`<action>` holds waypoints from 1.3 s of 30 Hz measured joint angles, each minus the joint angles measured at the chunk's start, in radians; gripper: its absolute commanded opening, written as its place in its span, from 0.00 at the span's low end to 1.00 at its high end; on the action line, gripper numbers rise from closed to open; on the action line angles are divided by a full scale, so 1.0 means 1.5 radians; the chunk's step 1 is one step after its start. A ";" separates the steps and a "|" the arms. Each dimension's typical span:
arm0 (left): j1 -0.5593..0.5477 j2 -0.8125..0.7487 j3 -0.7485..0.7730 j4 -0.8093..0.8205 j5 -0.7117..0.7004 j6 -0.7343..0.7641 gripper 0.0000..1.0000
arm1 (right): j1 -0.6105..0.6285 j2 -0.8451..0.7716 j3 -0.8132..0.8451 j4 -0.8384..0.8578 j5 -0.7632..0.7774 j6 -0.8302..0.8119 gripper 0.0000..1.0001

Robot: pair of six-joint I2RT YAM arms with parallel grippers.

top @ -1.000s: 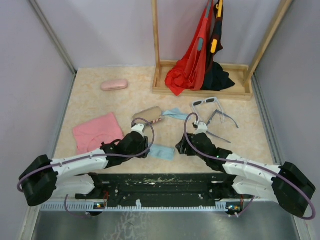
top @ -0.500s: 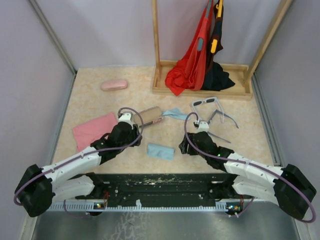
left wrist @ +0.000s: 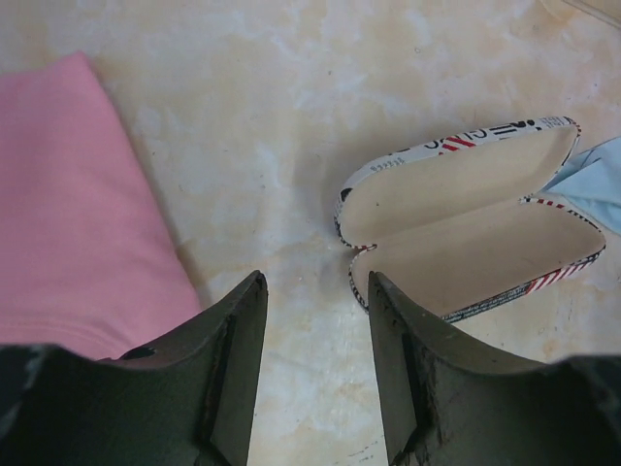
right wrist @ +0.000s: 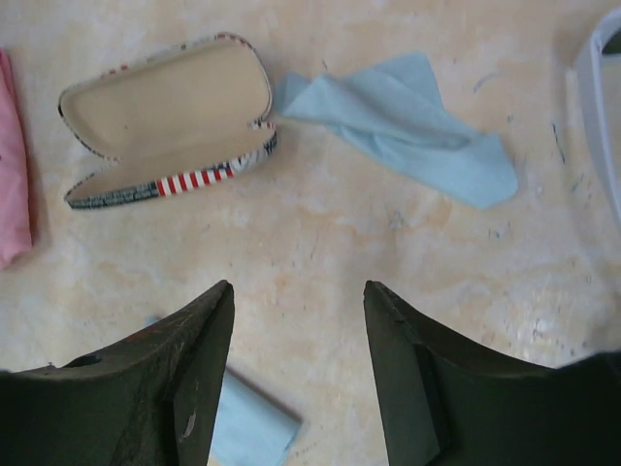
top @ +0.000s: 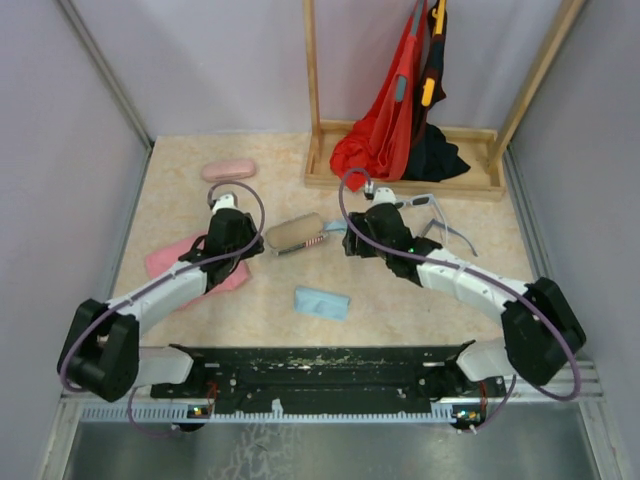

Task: Organize the sunglasses
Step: Adjust the sunglasses case at the center of the board.

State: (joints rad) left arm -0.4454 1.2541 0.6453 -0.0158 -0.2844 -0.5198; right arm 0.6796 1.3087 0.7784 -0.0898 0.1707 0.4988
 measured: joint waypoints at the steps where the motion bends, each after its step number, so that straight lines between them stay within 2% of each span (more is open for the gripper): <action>1: 0.004 0.016 0.004 0.011 0.006 0.000 0.53 | -0.007 0.027 0.028 0.000 -0.006 -0.012 0.56; 11: 0.025 0.161 0.081 0.088 0.081 0.023 0.54 | -0.069 0.222 0.213 -0.010 -0.072 -0.090 0.55; 17: 0.030 0.202 0.100 0.080 0.098 0.033 0.53 | -0.072 0.334 0.310 -0.027 -0.109 -0.111 0.52; 21: 0.032 0.186 0.090 0.079 0.090 0.029 0.51 | -0.072 0.366 0.328 -0.041 -0.103 -0.120 0.51; 25: 0.041 0.123 0.043 0.096 0.071 0.019 0.48 | -0.072 0.405 0.380 -0.065 -0.071 -0.140 0.48; 29: 0.046 0.070 0.010 0.104 0.034 0.007 0.46 | -0.072 0.439 0.421 -0.072 -0.038 -0.162 0.41; 39: 0.067 0.140 0.013 0.061 -0.006 -0.035 0.46 | -0.072 0.524 0.500 -0.089 -0.051 -0.217 0.37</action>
State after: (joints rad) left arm -0.3443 1.4639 0.6643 0.0761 -0.2928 -0.5724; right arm 0.5709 2.0949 1.5284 -0.2237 0.0948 0.1738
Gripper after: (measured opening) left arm 0.454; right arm 0.377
